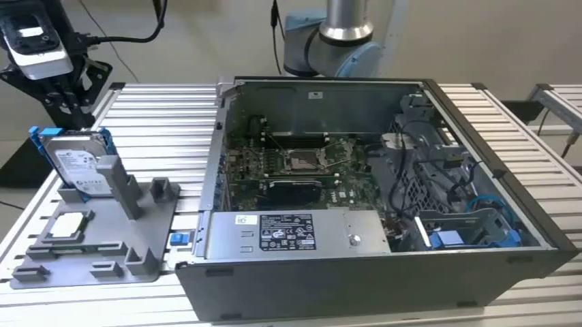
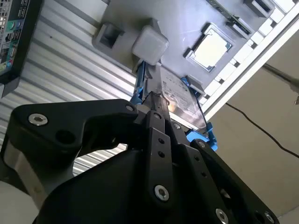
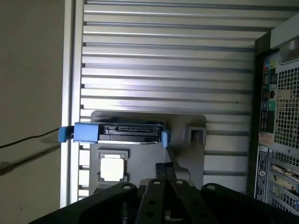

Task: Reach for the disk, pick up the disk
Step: 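Reach for the disk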

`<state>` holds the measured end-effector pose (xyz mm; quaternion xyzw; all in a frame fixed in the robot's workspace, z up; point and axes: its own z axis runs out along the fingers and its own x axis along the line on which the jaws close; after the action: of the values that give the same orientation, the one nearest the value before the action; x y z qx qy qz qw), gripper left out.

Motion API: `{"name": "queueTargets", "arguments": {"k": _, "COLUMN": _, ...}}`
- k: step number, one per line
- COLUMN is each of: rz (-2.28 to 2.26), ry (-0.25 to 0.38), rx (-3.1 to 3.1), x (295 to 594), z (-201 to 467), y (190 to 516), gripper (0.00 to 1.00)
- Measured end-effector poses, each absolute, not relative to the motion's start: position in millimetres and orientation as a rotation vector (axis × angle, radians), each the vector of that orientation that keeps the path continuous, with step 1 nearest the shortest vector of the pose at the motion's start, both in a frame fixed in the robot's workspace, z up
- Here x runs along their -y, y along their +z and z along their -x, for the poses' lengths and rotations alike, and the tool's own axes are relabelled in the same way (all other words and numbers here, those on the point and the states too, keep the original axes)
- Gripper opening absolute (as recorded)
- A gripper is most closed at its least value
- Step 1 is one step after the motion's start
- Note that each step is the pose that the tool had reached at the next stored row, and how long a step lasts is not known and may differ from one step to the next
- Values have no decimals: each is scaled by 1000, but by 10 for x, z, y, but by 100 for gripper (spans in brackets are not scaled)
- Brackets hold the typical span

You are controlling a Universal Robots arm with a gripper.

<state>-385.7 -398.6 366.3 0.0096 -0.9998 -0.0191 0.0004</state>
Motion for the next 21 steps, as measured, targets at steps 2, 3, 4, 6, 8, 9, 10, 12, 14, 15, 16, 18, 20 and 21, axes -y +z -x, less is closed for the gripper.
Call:
{"name": "queueTargets", "arguments": {"k": 2, "rz": -30, "ry": -60, "rx": 3140, "x": 3986, "z": 3857, "y": 3663, "gripper": 0}}
{"name": "queueTargets", "arguments": {"k": 3, "rz": -30, "ry": -60, "rx": 3140, "x": 3986, "z": 3857, "y": 3663, "gripper": 0}}
{"name": "queueTargets", "arguments": {"k": 4, "rz": -30, "ry": -60, "rx": 3140, "x": 3986, "z": 3857, "y": 3663, "gripper": 0}}
{"name": "queueTargets", "arguments": {"k": 6, "rz": -30, "ry": -60, "rx": 3140, "x": 3985, "z": 3858, "y": 3663, "gripper": 0}}
{"name": "queueTargets", "arguments": {"k": 8, "rz": -30, "ry": -60, "rx": 3140, "x": 3955, "z": 3873, "y": 3660, "gripper": 0}}
{"name": "queueTargets", "arguments": {"k": 9, "rz": -30, "ry": -60, "rx": 3140, "x": 3927, "z": 3891, "y": 3657, "gripper": 0}}
{"name": "queueTargets", "arguments": {"k": 10, "rz": -30, "ry": -60, "rx": 3140, "x": 3896, "z": 3927, "y": 3655, "gripper": 0}}
{"name": "queueTargets", "arguments": {"k": 12, "rz": -30, "ry": -60, "rx": 3140, "x": 3847, "z": 4016, "y": 3650, "gripper": 0}}
{"name": "queueTargets", "arguments": {"k": 14, "rz": -30, "ry": -60, "rx": 3140, "x": 3837, "z": 4107, "y": 3645, "gripper": 0}}
{"name": "queueTargets", "arguments": {"k": 15, "rz": -30, "ry": -60, "rx": 3140, "x": 3834, "z": 4153, "y": 3643, "gripper": 0}}
{"name": "queueTargets", "arguments": {"k": 16, "rz": -30, "ry": -60, "rx": 3140, "x": 3827, "z": 4198, "y": 3641, "gripper": 0}}
{"name": "queueTargets", "arguments": {"k": 18, "rz": -30, "ry": -60, "rx": 3140, "x": 3806, "z": 4289, "y": 3636, "gripper": 0}}
{"name": "queueTargets", "arguments": {"k": 20, "rz": -30, "ry": -60, "rx": 3140, "x": 3795, "z": 4383, "y": 3631, "gripper": 0}}
{"name": "queueTargets", "arguments": {"k": 21, "rz": -30, "ry": -60, "rx": 3140, "x": 3788, "z": 4425, "y": 3629, "gripper": 0}}
